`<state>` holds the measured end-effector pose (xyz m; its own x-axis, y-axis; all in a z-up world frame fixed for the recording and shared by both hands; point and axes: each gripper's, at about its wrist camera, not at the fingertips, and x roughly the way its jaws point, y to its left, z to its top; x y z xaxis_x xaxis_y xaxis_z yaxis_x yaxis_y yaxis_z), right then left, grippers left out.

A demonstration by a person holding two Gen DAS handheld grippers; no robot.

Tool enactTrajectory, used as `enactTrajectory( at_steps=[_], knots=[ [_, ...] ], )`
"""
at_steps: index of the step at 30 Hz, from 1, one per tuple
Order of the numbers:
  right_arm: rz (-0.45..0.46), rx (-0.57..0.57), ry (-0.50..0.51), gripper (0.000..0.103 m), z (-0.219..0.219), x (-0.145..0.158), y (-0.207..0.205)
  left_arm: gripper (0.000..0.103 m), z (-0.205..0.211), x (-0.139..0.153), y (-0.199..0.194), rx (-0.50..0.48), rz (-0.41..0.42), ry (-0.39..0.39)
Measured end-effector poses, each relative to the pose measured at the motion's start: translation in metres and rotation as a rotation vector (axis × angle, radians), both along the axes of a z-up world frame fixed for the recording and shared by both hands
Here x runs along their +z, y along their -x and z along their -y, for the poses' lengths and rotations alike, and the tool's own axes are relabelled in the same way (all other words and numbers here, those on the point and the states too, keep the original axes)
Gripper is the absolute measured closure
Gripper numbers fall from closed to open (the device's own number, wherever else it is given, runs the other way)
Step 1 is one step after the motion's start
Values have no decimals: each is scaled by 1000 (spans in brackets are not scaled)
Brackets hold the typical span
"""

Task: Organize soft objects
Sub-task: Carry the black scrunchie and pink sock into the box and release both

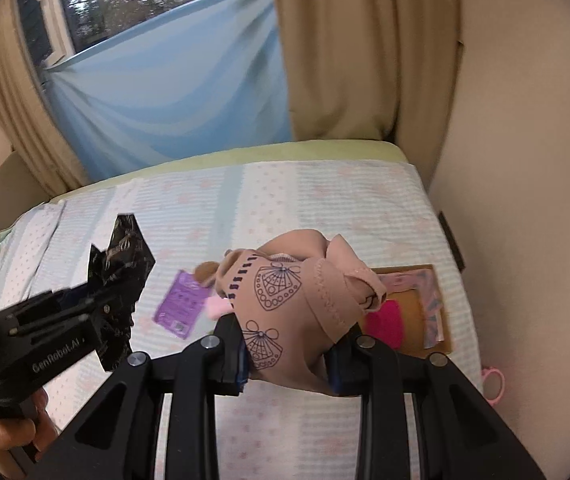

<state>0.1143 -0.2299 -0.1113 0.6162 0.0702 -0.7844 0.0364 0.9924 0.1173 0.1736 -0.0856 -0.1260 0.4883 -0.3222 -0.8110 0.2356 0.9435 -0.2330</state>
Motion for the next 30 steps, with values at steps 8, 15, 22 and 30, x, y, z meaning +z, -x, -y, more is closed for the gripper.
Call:
enactTrajectory(
  at_steps=[8,15,22,30],
  knots=[
    [-63,-87,0,76,76,-24,-25,72,81,-40,-33,-104,-100,-27],
    [-152,-178,-8,76,123,-63,-58,72,131,-84,-70,-221,-178,-43],
    [-285,-244,-7,76,161,-127,-94,72,172,-154,-99,-271,-307,-69],
    [-412,-247,-15,76,188,-191,-126,72,206,-212,-109,-340,-413,-147]
  ],
)
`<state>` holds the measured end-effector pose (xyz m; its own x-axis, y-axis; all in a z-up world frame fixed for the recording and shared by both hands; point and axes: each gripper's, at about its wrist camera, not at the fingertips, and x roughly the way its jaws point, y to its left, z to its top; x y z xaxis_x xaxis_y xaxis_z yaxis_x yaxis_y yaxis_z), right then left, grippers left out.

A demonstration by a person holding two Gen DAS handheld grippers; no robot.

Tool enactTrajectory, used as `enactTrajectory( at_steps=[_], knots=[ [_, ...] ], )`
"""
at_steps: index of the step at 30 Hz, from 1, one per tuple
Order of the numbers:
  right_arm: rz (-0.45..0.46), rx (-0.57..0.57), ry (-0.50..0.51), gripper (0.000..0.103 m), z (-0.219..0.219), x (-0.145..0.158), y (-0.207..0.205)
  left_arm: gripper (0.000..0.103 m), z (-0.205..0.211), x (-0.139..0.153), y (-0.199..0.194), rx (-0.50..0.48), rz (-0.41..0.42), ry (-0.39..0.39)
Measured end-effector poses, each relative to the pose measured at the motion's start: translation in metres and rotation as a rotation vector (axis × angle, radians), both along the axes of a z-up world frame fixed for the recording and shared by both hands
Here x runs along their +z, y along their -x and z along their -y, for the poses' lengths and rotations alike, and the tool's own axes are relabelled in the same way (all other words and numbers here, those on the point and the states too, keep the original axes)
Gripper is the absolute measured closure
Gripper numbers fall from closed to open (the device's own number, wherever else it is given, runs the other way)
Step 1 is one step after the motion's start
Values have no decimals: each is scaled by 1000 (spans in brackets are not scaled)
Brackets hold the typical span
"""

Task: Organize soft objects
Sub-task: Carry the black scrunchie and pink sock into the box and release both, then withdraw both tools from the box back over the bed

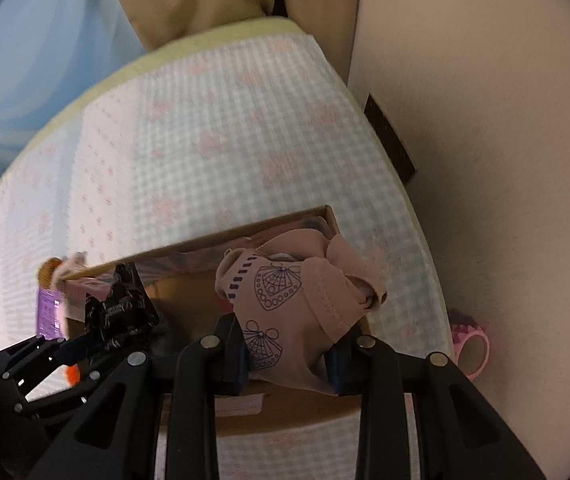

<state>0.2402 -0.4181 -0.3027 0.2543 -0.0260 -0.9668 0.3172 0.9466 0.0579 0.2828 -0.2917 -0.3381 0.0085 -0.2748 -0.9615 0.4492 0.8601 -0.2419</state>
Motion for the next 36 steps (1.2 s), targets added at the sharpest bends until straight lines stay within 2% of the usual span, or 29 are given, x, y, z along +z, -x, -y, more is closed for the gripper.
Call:
enactTrajectory(
  at_steps=[5,7,8,9,10,12,14,23,30,36],
  knots=[
    [-92,-2,-49,76,11,-37,-11,72,12,-31,4,-29,-45,-38],
    [-106,3,-52,73,12,-44,-13,66,12,-32,3,-26,-40,-22],
    [-105,6,-49,70,12,-46,-14,42,11,-31,4,-30,-35,-9],
    [-103,14,-50,54,12,-47,-16,5,11,-29,5,-33,-19,-18],
    [-97,23,-58,30,11,-48,-17,1,10,-26,5,-29,-1,-28],
    [-87,36,-86,0,10,-49,-21,0,5,-20,6,-31,15,-21],
    [-76,44,-135,0,10,-51,-22,0,-1,-16,8,-31,24,-37],
    [-57,23,-154,0,1,-50,-14,0,-25,1,9,8,34,-50],
    [-19,41,-99,0,-4,-17,-2,0,-37,38,12,23,98,-24],
    [54,47,-45,0,-9,35,19,0,-52,99,25,41,208,15]
  ],
)
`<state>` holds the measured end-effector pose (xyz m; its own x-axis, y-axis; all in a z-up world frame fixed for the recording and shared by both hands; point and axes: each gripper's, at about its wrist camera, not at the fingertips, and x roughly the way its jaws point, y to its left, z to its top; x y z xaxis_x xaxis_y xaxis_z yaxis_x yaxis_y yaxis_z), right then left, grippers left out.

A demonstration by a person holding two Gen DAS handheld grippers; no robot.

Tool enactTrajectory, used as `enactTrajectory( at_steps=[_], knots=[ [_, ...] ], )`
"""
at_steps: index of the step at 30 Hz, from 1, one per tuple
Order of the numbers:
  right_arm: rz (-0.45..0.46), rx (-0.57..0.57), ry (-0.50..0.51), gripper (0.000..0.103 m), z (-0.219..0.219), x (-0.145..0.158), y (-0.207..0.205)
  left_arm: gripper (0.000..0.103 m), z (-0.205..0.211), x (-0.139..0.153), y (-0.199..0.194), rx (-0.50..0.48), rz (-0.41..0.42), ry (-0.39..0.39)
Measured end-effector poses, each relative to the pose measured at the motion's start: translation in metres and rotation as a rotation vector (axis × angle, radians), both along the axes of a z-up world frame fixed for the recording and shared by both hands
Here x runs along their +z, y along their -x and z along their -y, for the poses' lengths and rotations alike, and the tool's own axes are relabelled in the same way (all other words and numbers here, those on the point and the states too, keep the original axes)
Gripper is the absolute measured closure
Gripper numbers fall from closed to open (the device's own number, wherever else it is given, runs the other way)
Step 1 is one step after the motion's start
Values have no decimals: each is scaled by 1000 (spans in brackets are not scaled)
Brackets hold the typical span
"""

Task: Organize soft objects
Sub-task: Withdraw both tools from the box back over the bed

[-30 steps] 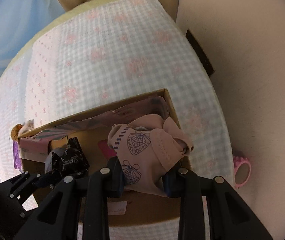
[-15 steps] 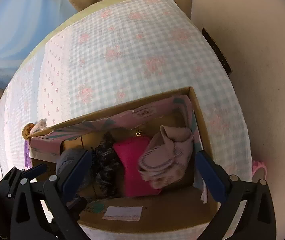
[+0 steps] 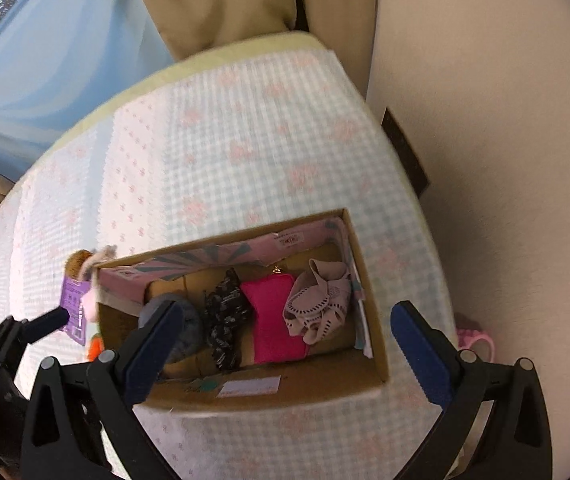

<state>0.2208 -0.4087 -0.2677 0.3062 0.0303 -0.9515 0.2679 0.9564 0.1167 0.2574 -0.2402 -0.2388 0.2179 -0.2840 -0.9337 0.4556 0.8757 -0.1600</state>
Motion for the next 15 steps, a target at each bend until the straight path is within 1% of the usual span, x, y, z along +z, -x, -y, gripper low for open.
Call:
enactTrajectory(
  at_steps=[3,7,11,15],
  knots=[
    [53,10,25,0,-9,35,16,0,-17,36,11,22,68,25],
    [124,18,60,0,-28,84,43,0,-49,86,33,73,160,64],
    [224,21,63,0,-51,132,76,0,-80,124,63,121,239,79],
    [271,27,117,0,-74,163,106,0,-112,154,96,177,294,105]
  ],
)
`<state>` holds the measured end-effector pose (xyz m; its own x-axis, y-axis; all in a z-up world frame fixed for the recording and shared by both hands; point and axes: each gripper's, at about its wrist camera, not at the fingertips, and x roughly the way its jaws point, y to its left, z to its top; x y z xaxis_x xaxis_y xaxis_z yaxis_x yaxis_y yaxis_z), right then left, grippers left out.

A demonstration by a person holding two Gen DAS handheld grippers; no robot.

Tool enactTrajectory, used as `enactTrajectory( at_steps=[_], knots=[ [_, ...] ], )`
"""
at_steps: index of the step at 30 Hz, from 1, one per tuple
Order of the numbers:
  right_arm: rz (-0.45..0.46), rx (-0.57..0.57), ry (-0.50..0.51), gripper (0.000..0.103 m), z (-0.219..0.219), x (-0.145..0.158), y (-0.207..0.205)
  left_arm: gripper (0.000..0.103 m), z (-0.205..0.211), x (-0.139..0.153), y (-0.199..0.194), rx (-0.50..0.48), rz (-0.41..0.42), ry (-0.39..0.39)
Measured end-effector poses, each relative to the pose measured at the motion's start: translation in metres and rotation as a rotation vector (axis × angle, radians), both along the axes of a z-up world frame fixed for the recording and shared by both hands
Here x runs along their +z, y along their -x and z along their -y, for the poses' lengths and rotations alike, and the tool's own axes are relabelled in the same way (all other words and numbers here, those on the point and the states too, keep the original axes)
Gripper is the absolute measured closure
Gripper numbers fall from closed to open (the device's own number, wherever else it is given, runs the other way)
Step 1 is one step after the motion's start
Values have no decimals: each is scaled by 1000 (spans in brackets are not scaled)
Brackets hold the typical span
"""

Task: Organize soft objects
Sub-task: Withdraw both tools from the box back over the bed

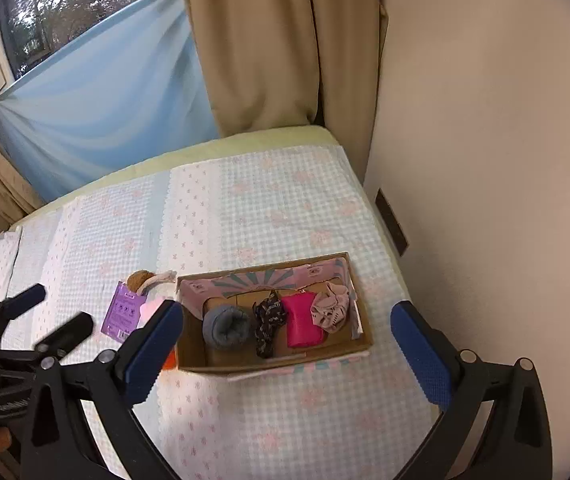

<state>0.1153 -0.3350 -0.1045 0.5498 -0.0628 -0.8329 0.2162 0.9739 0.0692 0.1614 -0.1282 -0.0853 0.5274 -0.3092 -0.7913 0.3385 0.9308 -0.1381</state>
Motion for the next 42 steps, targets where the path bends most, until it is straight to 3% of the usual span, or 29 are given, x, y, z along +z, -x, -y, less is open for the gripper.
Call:
enactTrajectory(
  at_steps=[7,14,23,32,42],
  knots=[
    [49,19,-41,0,-27,21,40,0,-55,26,40,115,45,37],
    [103,84,-55,0,-44,21,61,0,-89,20,65,210,17,39],
    [110,131,-104,0,-75,7,71,0,-130,15,73,253,1,49],
    [92,122,-104,0,-129,-10,74,0,-178,12,45,171,-15,82],
    [49,-16,-138,0,-194,-36,56,0,-219,-16,-25,-1,-71,77]
  ],
)
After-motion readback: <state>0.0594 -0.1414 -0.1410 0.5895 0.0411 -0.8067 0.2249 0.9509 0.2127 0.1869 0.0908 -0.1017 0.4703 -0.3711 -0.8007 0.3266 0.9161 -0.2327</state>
